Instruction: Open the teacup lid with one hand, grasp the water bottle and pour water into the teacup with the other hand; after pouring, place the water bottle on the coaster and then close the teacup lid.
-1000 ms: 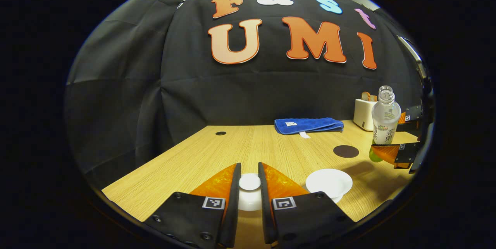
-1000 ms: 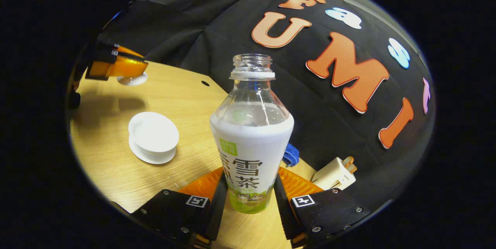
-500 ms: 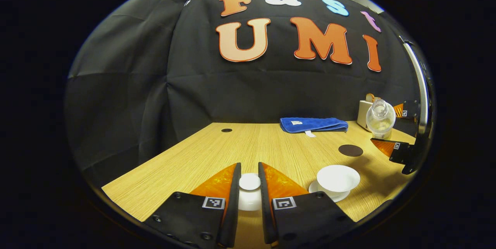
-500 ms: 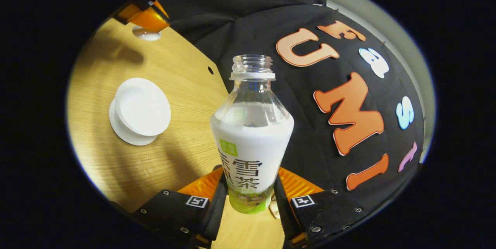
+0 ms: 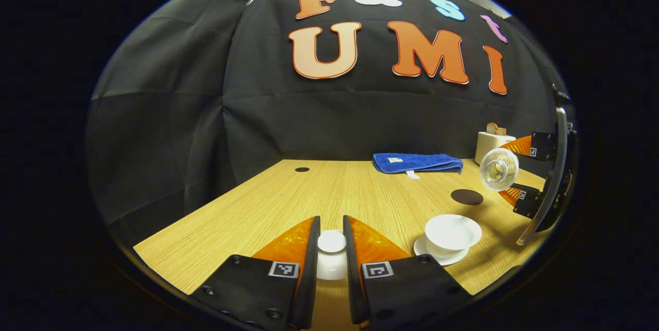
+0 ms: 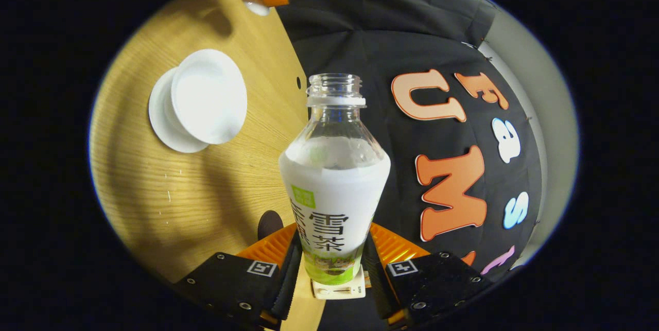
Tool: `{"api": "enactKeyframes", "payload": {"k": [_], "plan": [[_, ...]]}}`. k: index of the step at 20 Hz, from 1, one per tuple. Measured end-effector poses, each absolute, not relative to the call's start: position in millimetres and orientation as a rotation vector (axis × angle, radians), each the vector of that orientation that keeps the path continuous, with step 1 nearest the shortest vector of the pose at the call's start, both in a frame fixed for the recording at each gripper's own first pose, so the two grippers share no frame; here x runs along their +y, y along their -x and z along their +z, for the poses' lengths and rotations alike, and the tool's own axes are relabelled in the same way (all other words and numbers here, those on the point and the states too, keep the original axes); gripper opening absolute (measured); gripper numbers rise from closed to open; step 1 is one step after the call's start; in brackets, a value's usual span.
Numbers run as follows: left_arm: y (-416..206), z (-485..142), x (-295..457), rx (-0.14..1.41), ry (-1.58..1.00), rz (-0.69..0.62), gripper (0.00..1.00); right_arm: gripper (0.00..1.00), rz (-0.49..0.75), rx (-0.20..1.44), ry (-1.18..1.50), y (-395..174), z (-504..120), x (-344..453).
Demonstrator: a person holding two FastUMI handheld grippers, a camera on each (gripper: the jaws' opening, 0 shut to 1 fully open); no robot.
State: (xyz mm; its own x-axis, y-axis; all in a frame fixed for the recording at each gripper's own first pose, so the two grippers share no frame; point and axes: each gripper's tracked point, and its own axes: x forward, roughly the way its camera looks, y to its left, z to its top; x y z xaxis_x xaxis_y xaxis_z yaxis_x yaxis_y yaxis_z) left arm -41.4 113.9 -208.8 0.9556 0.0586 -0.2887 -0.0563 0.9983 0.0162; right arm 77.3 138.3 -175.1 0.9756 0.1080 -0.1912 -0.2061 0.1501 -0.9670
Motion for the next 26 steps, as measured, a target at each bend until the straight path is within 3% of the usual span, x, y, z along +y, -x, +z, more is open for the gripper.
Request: {"api": "enactKeyframes", "payload": {"k": [26], "plan": [[42,-207,132,0.291,-0.028,0.071,0.31,0.63,0.203,-0.141,1.758,-98,-162,148]]}}
